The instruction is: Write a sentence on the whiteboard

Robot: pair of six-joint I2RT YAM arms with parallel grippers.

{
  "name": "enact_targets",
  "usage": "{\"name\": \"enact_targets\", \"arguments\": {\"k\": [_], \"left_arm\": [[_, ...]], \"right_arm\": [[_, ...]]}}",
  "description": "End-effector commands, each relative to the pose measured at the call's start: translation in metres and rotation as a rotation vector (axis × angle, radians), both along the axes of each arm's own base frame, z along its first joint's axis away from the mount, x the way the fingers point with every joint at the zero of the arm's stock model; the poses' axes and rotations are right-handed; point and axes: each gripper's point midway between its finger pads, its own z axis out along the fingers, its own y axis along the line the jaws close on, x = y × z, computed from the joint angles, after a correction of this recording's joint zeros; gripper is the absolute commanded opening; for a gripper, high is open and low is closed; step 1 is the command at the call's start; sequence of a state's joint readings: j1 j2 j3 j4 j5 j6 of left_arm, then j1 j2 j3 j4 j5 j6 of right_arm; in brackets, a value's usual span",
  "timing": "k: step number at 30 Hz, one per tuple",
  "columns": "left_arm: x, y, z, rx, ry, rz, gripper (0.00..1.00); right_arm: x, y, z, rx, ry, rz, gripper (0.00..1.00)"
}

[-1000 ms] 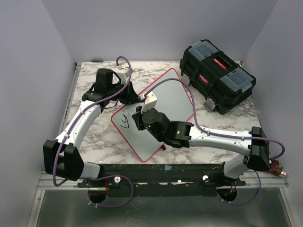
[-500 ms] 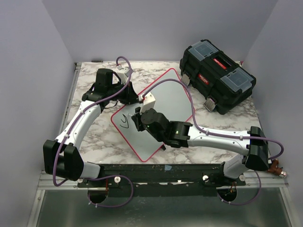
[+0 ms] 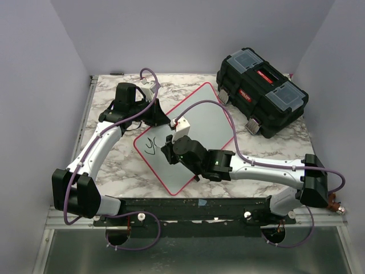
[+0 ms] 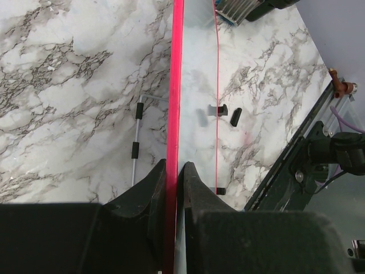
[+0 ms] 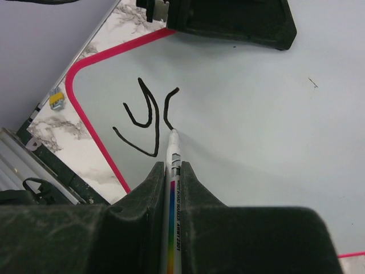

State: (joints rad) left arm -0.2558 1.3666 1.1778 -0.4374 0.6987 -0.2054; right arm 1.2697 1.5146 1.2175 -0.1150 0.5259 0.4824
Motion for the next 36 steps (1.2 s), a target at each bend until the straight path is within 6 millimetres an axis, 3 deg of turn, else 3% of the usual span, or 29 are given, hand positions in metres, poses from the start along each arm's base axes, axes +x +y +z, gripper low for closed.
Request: {"name": "enact_targets", "arguments": {"k": [1,13,36], "left_arm": [[-0.012,0.005,-0.015,0.088,0.004,-0.021,0.0],[-0.013,0.004,-0.014,0.085,0.002,-0.023,0.0],[-0.014,0.004,-0.014,0.088,-0.002,-0.025,0.0]], "right_arm": [[0.0,-0.02,-0.022,-0.074,0.034,-0.048,0.01],[0.014,-0.023,-0.007,-0.073,-0.002,-0.135,0.01],[0.024,0.007,0.023,-0.052,-0.051,-0.111,0.01]]}}
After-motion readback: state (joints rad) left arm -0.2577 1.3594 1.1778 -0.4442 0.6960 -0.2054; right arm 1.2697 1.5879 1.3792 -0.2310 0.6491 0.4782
